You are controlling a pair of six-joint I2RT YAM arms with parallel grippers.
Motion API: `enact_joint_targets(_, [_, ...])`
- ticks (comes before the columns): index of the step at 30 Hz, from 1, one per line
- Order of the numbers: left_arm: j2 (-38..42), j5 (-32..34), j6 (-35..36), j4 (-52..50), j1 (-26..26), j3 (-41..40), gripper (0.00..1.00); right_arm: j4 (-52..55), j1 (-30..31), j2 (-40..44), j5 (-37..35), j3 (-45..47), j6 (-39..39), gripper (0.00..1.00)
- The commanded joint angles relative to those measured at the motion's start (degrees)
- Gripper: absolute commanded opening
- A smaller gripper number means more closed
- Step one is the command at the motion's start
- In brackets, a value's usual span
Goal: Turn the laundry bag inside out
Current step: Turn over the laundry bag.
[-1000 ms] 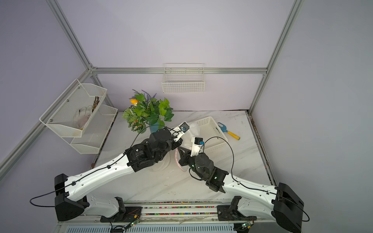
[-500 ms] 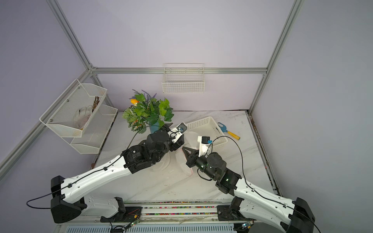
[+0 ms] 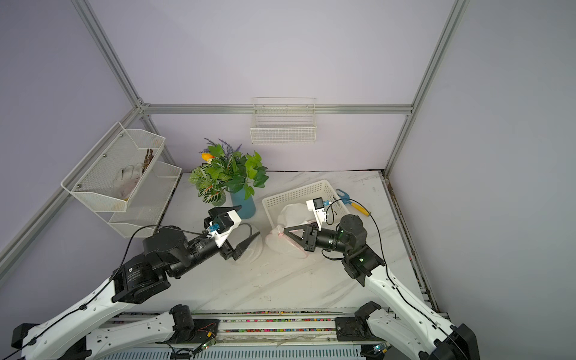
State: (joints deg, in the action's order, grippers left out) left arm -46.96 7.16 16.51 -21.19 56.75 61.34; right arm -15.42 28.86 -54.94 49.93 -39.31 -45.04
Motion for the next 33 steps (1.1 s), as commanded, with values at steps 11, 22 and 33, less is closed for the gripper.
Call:
enact_joint_targets(11, [2.19, -22.59, 0.05, 11.34, -4.98, -15.45, 0.88, -10.57, -0.40, -3.51, 18.36, -3.84, -6.68, 0.00])
enact_joint_targets(22, [-0.83, -30.58, -0.94, 15.04, -8.18, -16.12, 0.58, -9.19, -0.43, -3.08, 20.42, -4.61, -5.41, 0.00])
enact_joint_targets(33, [-2.67, -37.60, -2.62, 16.25, -9.26, -16.01, 0.26, -8.04, -0.40, -3.64, 20.01, -5.87, -4.12, 0.00])
